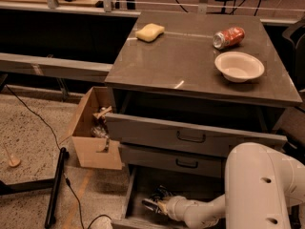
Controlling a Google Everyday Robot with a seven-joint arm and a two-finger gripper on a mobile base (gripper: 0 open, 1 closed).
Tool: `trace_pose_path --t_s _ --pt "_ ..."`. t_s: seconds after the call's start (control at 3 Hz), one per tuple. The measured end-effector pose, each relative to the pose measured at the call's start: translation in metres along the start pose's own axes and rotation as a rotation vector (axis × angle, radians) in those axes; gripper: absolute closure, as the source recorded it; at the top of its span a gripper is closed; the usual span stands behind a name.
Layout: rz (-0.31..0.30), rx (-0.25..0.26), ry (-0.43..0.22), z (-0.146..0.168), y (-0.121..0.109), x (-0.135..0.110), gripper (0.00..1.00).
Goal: Place blue chip bag into bottom drawer
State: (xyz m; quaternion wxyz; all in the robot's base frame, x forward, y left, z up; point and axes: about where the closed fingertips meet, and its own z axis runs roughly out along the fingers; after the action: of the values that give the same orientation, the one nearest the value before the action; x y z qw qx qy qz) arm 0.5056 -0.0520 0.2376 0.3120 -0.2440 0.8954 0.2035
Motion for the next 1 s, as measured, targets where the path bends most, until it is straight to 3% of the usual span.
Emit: trace_pose_path --t_s 0.33,0.67,1.0 --pt "0.024 0.039 -0.028 -0.005 -0.006 -0.009 0.14" --pt "0.091 0.109 -0.074 -0.027 -0.016 -0.021 0.09" --pt "0.199 0.185 -0.129 -0.066 -0.025 -0.021 0.3"
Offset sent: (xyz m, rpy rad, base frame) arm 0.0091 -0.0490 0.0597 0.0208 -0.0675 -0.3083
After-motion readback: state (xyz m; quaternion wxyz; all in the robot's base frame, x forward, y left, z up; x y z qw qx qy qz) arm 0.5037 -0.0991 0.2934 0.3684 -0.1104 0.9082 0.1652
